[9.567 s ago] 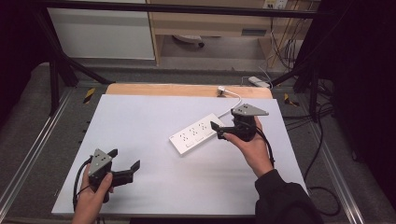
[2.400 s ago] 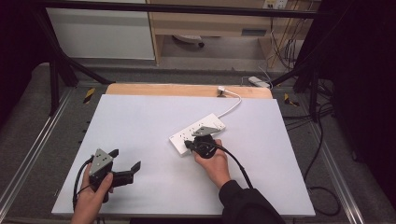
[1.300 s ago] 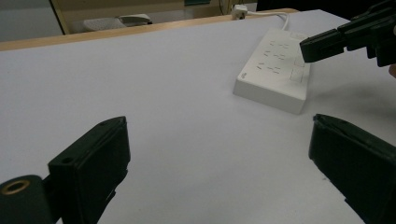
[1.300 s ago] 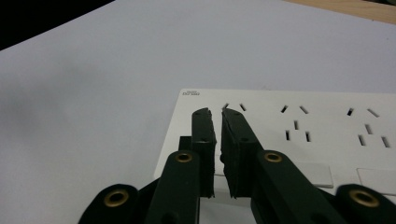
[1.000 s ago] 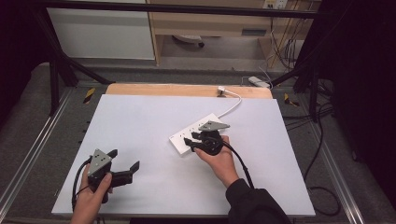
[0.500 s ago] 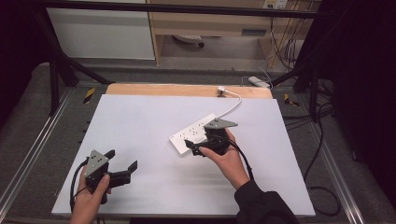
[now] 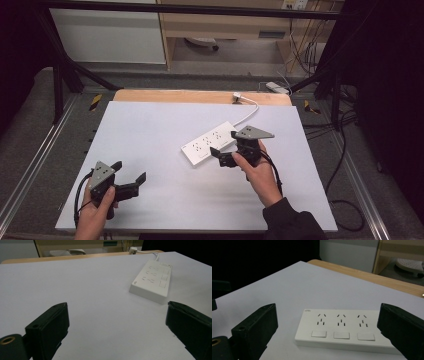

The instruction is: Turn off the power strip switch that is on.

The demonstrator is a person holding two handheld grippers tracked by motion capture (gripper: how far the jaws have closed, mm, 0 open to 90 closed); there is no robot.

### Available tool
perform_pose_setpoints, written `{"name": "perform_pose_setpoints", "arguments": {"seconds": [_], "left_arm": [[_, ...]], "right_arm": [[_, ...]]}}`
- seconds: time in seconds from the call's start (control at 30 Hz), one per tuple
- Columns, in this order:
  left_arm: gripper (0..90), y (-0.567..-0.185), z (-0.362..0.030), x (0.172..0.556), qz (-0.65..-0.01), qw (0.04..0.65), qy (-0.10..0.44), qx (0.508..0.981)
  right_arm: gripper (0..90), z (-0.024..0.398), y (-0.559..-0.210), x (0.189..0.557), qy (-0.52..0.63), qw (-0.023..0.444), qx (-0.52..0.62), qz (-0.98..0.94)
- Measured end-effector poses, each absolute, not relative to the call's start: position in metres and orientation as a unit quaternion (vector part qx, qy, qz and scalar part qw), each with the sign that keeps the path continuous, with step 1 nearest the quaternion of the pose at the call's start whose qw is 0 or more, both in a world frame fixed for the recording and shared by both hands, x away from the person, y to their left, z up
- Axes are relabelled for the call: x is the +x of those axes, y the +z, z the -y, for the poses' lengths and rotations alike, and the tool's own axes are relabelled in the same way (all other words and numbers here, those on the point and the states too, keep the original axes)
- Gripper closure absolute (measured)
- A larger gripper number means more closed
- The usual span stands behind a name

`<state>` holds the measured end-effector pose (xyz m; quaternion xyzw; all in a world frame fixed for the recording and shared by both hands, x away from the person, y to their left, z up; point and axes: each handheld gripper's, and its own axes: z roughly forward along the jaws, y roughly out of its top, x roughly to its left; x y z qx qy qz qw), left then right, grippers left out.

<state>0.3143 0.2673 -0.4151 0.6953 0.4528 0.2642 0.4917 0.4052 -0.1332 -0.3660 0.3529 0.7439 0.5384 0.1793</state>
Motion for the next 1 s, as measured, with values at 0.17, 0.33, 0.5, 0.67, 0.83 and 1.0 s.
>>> {"name": "perform_pose_setpoints", "arguments": {"seconds": [0.17,0.33,0.5,0.67,0.83,1.0], "left_arm": [[5.2,-0.414,-0.269,0.315,-0.457,0.494,0.268,0.690],[5.2,-0.415,-0.272,0.314,-0.460,0.493,0.269,0.688],[5.3,-0.414,-0.273,0.313,-0.458,0.494,0.269,0.689],[5.2,-0.413,-0.276,0.311,-0.456,0.497,0.269,0.688],[5.2,-0.412,-0.277,0.310,-0.456,0.497,0.269,0.688],[5.2,-0.413,-0.277,0.310,-0.450,0.495,0.270,0.692]], "right_arm": [[3.4,0.152,-0.364,0.399,0.544,0.191,0.359,-0.734],[3.6,0.166,-0.361,0.392,0.547,0.204,0.364,-0.726],[4.2,0.177,-0.351,0.385,0.560,0.221,0.365,-0.710],[4.2,0.187,-0.345,0.380,0.564,0.229,0.368,-0.703],[4.4,0.202,-0.343,0.375,0.565,0.239,0.371,-0.697],[4.8,0.220,-0.347,0.369,0.564,0.245,0.380,-0.691]]}}
